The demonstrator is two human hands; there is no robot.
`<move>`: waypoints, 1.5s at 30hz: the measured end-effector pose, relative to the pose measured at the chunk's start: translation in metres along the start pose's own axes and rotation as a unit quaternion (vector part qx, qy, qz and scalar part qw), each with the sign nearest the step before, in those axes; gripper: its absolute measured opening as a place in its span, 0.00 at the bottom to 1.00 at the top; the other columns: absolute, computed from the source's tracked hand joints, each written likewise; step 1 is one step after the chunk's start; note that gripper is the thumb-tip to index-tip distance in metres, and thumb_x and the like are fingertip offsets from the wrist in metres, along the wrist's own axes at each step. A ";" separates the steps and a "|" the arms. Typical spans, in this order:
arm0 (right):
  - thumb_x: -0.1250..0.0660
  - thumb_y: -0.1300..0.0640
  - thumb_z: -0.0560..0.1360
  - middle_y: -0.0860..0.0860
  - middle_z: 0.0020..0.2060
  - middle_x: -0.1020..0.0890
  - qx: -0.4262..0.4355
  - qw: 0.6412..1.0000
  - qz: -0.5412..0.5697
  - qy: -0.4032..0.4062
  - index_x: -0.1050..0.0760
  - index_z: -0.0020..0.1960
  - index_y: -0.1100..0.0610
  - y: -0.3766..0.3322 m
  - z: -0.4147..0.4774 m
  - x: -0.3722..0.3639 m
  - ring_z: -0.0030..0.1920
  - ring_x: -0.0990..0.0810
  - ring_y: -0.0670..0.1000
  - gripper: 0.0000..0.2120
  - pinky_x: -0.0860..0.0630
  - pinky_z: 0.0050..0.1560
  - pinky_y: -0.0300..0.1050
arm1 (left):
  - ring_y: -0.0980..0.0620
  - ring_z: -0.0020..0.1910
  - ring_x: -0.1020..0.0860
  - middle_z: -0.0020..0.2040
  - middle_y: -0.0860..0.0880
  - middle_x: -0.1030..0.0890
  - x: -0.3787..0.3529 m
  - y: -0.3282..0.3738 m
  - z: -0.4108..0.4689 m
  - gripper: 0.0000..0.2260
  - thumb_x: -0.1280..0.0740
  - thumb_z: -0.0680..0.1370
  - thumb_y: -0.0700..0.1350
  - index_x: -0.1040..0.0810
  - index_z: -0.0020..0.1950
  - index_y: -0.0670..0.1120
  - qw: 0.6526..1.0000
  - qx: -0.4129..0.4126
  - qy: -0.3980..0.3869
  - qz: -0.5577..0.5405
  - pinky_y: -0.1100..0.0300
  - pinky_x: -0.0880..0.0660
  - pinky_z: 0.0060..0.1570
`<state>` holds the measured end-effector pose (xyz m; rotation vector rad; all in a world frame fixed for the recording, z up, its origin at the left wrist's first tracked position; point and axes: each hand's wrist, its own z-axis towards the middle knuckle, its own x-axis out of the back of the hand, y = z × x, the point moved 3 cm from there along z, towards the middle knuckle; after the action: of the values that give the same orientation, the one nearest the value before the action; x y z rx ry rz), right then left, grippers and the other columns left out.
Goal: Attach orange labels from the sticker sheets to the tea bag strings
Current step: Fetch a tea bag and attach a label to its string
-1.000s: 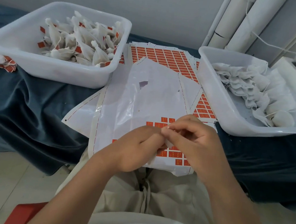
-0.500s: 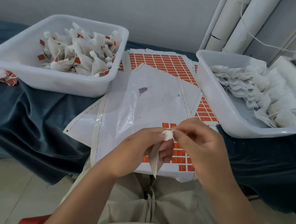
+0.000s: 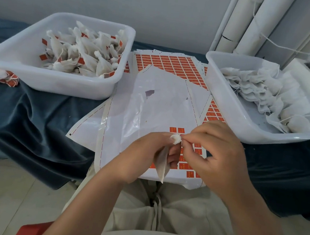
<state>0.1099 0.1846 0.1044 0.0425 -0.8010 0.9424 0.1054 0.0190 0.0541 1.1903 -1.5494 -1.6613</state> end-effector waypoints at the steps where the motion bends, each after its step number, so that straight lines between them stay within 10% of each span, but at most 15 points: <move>1: 0.31 0.61 0.77 0.51 0.38 0.17 -0.024 1.000 0.019 0.001 0.15 0.42 0.62 0.000 0.000 0.000 0.42 0.20 0.52 0.09 0.24 0.47 0.47 | 0.48 0.37 0.29 0.35 0.50 0.29 -0.003 0.002 -0.001 0.13 0.38 0.77 0.52 0.29 0.34 0.49 0.999 0.003 -0.005 -0.033 0.51 0.29 0.47; 14: 0.30 0.54 0.78 0.45 0.40 0.17 -0.093 0.992 0.072 -0.051 0.15 0.45 0.53 0.004 -0.002 -0.002 0.44 0.19 0.47 0.07 0.23 0.48 0.43 | 0.48 0.35 0.33 0.33 0.48 0.32 -0.004 0.003 -0.001 0.13 0.41 0.79 0.47 0.30 0.35 0.46 0.991 0.024 -0.010 -0.128 0.56 0.27 0.42; 16: 0.31 0.49 0.78 0.47 0.43 0.15 -0.224 0.946 0.214 -0.098 0.18 0.44 0.47 0.010 -0.006 -0.006 0.46 0.16 0.52 0.06 0.19 0.50 0.51 | 0.49 0.35 0.33 0.33 0.48 0.33 -0.006 0.004 -0.001 0.13 0.40 0.79 0.47 0.30 0.35 0.46 0.981 0.025 -0.048 -0.184 0.58 0.26 0.42; 19: 0.30 0.47 0.76 0.64 0.48 0.15 -0.393 0.784 0.457 -0.148 0.17 0.43 0.51 0.010 -0.013 -0.020 0.52 0.17 0.71 0.09 0.19 0.53 0.62 | 0.50 0.35 0.32 0.32 0.50 0.33 -0.007 0.005 -0.002 0.12 0.41 0.79 0.47 0.28 0.36 0.47 0.969 0.035 -0.081 -0.230 0.58 0.27 0.42; 23: 0.30 0.49 0.72 0.75 0.48 0.25 -0.427 0.748 0.482 -0.160 0.19 0.37 0.55 0.008 -0.011 -0.024 0.53 0.26 0.79 0.10 0.26 0.53 0.66 | 0.51 0.33 0.31 0.31 0.52 0.32 -0.007 0.007 -0.005 0.15 0.43 0.80 0.47 0.25 0.35 0.49 0.970 0.046 -0.108 -0.215 0.58 0.28 0.44; 28: 0.28 0.40 0.70 0.55 0.36 0.19 -0.392 0.828 0.360 -0.177 0.16 0.39 0.51 0.004 -0.006 -0.006 0.41 0.20 0.63 0.14 0.20 0.51 0.73 | 0.51 0.33 0.30 0.31 0.52 0.32 -0.009 0.008 -0.007 0.15 0.45 0.81 0.46 0.29 0.35 0.49 0.965 0.058 -0.125 -0.224 0.54 0.29 0.47; 35: 0.28 0.55 0.78 0.42 0.40 0.18 -0.185 0.967 0.159 -0.071 0.19 0.45 0.48 -0.006 0.003 0.003 0.44 0.19 0.49 0.04 0.24 0.45 0.40 | 0.53 0.32 0.30 0.30 0.52 0.32 -0.015 0.011 -0.007 0.14 0.44 0.79 0.46 0.28 0.34 0.49 0.947 0.053 -0.130 -0.289 0.56 0.28 0.44; 45: 0.31 0.60 0.83 0.54 0.40 0.18 0.044 0.998 -0.041 -0.008 0.15 0.45 0.63 -0.009 -0.001 0.003 0.40 0.21 0.55 0.11 0.24 0.45 0.51 | 0.50 0.34 0.32 0.31 0.51 0.34 -0.008 0.011 -0.004 0.15 0.41 0.81 0.47 0.29 0.34 0.48 0.977 0.028 -0.052 -0.206 0.60 0.27 0.41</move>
<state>0.1183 0.1814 0.1087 0.1592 -0.7664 0.9002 0.1101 0.0220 0.0670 1.5586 -1.4905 -1.9768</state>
